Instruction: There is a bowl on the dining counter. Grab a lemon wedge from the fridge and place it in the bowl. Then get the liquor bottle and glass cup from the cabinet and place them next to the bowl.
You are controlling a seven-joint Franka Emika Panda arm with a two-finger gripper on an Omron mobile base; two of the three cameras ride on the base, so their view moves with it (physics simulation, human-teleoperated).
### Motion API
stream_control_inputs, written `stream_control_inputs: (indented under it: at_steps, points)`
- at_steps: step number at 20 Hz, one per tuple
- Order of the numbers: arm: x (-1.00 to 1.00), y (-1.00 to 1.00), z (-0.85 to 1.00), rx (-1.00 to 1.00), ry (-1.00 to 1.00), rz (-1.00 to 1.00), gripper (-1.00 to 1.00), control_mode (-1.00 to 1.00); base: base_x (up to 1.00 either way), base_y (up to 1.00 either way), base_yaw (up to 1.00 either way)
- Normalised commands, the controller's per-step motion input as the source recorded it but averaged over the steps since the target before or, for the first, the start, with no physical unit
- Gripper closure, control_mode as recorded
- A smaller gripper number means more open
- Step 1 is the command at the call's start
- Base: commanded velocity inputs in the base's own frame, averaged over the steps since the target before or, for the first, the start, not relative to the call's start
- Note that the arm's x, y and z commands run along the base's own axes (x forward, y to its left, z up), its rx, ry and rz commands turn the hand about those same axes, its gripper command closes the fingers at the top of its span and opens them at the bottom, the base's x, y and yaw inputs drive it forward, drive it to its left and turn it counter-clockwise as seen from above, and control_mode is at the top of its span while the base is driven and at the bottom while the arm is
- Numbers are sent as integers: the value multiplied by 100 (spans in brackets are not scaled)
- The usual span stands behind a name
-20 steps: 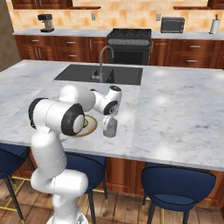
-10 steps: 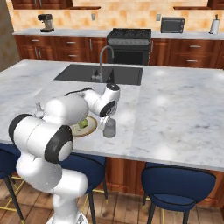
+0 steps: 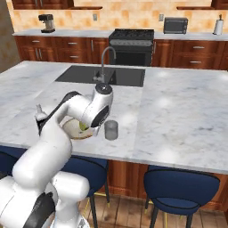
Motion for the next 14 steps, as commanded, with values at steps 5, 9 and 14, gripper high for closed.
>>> stream_control_inputs:
  at_steps: [5, 9, 14]
  points:
    - [-100, 38, 64, -3, -22, 7, -100, -100, 0, 0, 0]
    - [-100, 34, 45, -12, -31, 9, -100, -100, 0, 0, 0]
    - [-100, 31, 33, -16, -34, 8, -100, -100, 0, 0, 0]
